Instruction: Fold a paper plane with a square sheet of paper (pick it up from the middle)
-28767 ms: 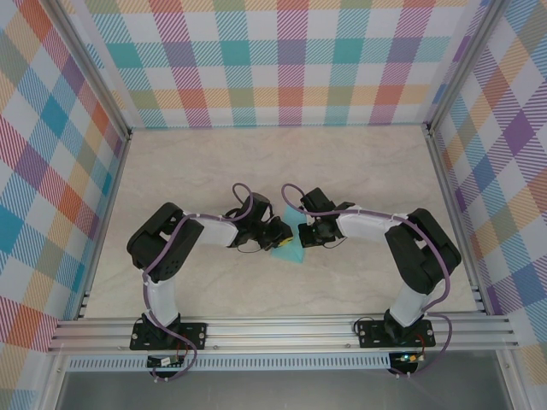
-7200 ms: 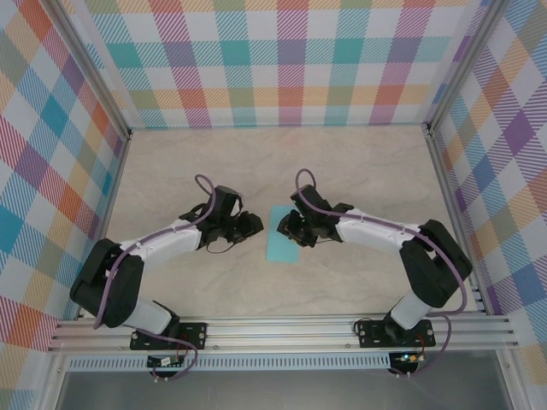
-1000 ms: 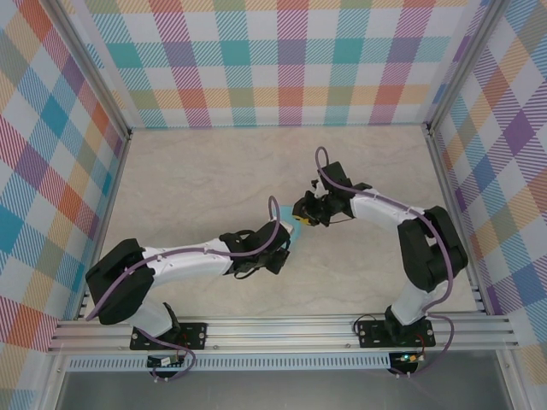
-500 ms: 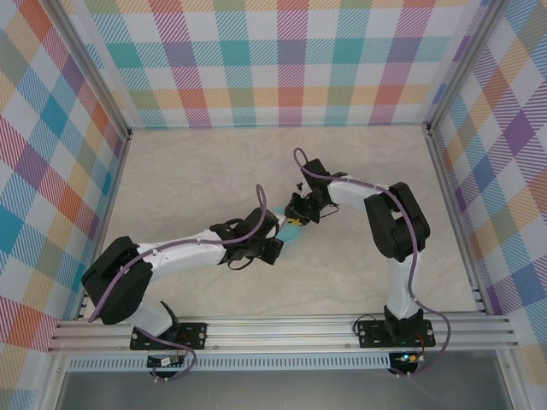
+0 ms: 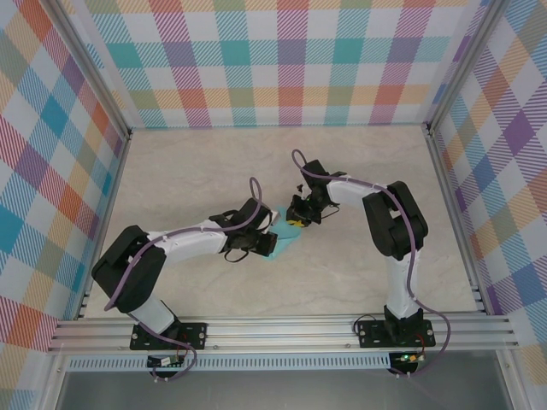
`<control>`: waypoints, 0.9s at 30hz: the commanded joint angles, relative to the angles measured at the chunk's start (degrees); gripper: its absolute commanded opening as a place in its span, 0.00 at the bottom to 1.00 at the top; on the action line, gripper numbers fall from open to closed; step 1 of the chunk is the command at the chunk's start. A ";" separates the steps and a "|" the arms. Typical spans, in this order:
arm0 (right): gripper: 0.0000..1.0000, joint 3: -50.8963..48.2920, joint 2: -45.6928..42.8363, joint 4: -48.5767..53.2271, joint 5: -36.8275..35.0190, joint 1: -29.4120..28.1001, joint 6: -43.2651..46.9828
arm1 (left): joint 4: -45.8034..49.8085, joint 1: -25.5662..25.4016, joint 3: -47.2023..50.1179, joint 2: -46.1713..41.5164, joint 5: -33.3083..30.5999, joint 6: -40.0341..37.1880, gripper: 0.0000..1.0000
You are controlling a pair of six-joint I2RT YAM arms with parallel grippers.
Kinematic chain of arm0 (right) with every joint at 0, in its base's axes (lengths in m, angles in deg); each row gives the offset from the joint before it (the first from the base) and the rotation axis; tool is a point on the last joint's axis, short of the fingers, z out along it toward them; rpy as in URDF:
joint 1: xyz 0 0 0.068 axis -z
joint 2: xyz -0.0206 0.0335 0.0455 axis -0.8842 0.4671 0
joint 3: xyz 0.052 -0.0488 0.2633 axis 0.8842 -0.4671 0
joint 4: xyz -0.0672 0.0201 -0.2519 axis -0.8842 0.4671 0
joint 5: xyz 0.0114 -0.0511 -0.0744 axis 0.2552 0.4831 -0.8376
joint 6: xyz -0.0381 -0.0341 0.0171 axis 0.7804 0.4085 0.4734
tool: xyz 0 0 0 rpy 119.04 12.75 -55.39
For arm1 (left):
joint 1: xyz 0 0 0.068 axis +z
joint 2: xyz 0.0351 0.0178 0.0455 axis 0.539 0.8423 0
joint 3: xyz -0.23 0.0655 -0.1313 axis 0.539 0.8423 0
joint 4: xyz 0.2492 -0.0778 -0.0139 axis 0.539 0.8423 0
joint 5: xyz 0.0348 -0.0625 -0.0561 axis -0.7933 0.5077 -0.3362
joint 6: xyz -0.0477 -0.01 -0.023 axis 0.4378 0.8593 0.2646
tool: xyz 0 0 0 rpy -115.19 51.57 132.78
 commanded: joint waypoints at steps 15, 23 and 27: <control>0.19 0.93 0.42 2.52 -1.08 -0.27 0.95 | 4.27 3.16 -5.20 5.21 -0.01 -2.41 0.00; 0.19 0.75 0.48 2.30 -0.77 -0.27 0.67 | 5.19 3.85 -6.53 7.13 -0.69 -2.27 0.00; 0.19 0.49 0.41 2.25 -0.94 -0.27 0.69 | 4.98 3.87 -7.26 7.85 -0.38 -2.40 0.00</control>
